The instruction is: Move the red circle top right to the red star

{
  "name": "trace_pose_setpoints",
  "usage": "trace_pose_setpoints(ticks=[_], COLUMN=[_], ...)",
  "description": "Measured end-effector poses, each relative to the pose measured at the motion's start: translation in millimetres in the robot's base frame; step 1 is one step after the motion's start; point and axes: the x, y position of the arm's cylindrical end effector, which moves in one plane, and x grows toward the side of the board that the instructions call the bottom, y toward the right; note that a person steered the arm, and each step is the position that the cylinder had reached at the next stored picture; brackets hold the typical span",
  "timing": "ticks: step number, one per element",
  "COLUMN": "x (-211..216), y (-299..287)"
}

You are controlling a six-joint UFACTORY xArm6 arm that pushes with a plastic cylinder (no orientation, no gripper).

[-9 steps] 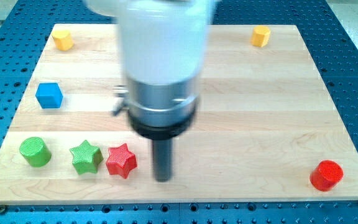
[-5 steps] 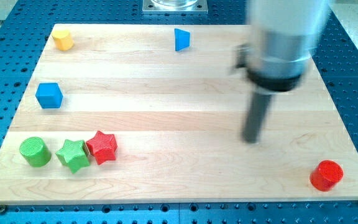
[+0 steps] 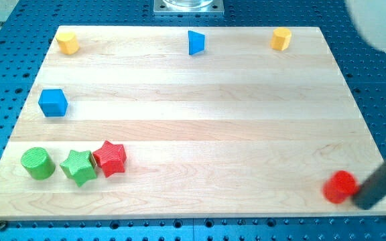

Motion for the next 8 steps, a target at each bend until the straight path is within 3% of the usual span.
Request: trace_pose_setpoints(ticks=[1,2,4,5,6,7,8], x=[-21,-28,-44,-60,-80,-80,-106], y=[-66,-40,-199,-139,-163,-107,-74])
